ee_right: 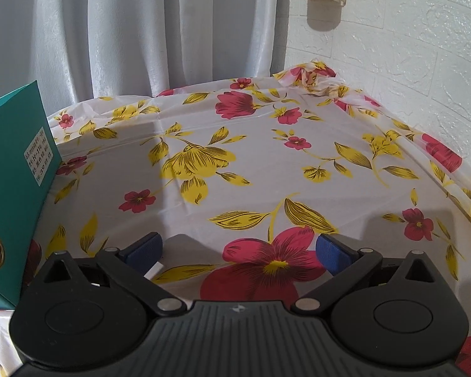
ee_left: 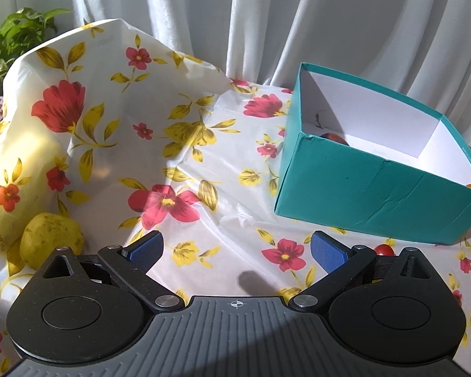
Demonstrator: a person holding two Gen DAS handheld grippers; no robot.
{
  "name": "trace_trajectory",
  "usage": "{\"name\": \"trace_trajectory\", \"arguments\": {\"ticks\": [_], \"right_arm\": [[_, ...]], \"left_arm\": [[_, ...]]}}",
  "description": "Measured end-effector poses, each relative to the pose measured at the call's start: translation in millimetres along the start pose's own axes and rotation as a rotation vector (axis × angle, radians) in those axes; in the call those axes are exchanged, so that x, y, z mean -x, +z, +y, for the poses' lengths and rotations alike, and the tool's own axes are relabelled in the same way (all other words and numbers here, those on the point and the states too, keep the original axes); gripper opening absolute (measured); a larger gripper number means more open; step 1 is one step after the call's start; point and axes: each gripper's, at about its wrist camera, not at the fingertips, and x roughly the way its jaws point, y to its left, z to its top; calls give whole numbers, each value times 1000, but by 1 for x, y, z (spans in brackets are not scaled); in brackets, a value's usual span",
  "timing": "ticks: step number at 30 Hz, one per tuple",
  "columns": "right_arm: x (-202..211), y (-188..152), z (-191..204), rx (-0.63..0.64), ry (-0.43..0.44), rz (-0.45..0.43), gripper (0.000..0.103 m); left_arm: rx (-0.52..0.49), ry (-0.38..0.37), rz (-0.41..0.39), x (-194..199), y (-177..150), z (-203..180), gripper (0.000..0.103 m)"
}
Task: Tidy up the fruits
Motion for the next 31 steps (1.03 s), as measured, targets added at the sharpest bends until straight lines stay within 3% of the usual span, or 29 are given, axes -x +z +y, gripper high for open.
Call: {"name": "trace_trajectory", "arguments": {"ticks": [5, 17, 31], "right_arm": [[0, 0, 0, 0, 0, 0, 103], [0, 0, 0, 0, 0, 0, 103], [0, 0, 0, 0, 0, 0, 103]], "left_arm": [[29, -8, 26, -5, 7, 2, 102], [-67, 60, 43, -11, 8, -13, 103], [-124, 31, 47, -18, 5, -17, 103]]}}
